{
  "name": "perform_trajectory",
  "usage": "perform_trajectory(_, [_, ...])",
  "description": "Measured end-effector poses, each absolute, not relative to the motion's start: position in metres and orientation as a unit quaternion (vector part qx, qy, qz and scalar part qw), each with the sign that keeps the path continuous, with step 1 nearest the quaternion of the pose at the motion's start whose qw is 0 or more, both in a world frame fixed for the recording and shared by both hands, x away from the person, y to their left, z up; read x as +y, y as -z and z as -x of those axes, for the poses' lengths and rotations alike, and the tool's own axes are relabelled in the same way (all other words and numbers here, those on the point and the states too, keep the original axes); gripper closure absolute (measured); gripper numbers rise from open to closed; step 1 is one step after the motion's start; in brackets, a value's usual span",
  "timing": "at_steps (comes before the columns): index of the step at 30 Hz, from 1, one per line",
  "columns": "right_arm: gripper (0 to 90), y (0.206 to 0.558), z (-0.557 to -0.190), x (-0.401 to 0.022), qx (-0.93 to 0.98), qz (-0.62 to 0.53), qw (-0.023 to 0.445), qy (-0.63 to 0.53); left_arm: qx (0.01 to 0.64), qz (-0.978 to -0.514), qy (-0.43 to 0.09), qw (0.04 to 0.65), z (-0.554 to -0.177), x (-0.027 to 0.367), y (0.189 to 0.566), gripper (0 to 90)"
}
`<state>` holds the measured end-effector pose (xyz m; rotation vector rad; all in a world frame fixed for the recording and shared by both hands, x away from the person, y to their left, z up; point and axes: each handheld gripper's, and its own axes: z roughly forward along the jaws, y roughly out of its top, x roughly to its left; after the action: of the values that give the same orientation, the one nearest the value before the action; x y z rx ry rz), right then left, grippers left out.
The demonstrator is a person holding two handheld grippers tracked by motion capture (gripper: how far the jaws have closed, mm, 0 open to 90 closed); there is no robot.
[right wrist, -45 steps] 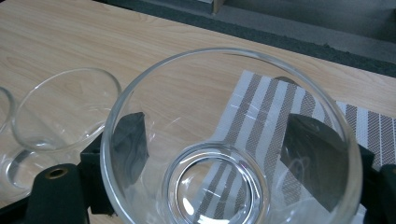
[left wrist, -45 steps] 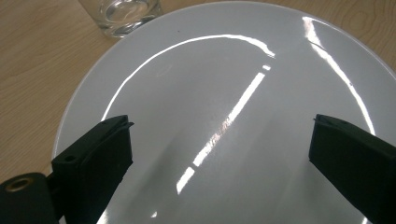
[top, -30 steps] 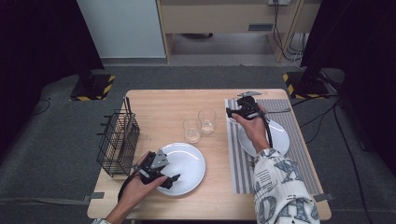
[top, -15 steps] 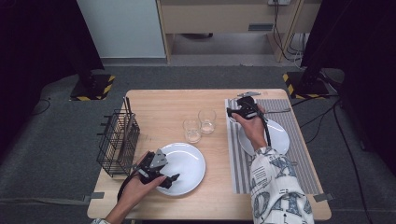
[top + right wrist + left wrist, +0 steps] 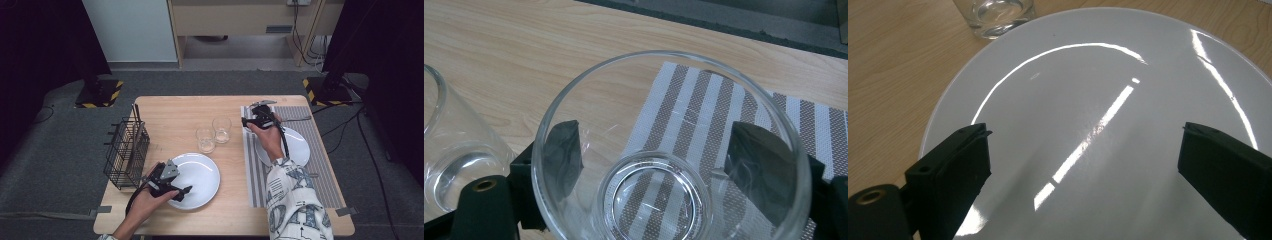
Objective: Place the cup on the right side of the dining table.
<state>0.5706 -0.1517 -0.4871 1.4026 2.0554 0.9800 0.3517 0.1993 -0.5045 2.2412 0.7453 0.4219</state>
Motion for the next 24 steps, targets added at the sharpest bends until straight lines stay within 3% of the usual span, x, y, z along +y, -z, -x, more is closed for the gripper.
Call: perform_trajectory(24, [20.0, 0.4957, -0.5737, -0.1532, 0.753, -0.512, 0.224, -0.348, 0.291, -0.873, -0.157, 0.36, -0.3519, 0.1978, 0.5074, 6.2])
